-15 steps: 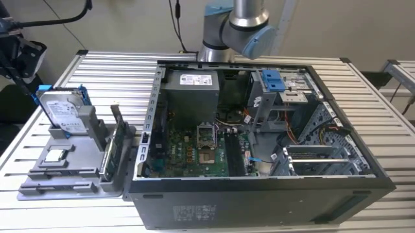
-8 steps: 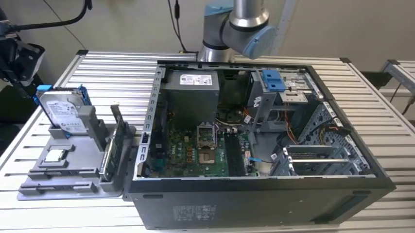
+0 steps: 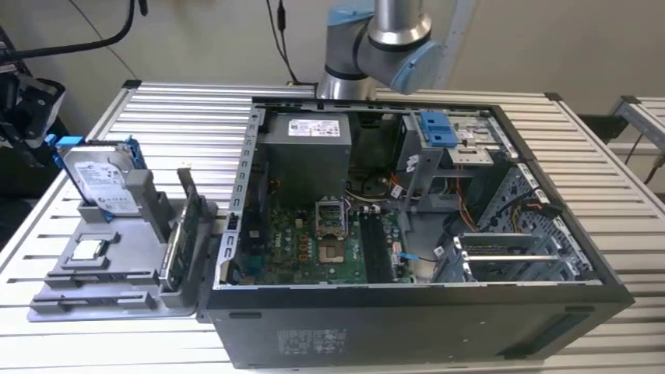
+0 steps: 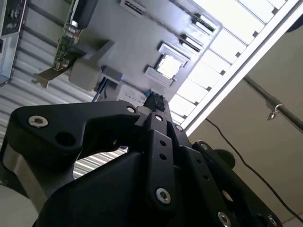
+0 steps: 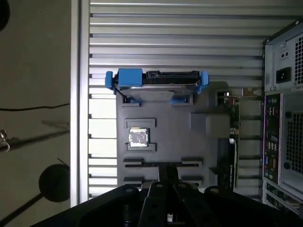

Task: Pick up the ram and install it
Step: 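Reach for the ram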

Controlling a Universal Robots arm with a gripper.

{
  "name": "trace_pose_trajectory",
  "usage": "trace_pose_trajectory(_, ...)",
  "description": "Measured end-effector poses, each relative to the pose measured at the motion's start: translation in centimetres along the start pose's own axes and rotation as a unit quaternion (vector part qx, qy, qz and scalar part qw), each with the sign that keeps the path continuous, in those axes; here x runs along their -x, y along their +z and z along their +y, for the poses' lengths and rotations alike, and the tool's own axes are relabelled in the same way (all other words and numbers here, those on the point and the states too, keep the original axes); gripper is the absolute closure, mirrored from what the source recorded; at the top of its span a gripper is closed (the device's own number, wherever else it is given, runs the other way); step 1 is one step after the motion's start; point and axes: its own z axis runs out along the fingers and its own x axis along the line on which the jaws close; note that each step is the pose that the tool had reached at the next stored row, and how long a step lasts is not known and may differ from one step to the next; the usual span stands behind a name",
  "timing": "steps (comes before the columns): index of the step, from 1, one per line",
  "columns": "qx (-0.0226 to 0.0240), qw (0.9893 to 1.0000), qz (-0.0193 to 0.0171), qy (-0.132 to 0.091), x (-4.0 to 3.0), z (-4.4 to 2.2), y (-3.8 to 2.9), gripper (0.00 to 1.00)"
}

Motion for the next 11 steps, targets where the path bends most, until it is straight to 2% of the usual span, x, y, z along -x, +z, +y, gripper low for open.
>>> trace_pose_trajectory(11, 0.0000, 1.0000, 0.0022, -0.001, 0.09, -2.48, 0.09, 0.89)
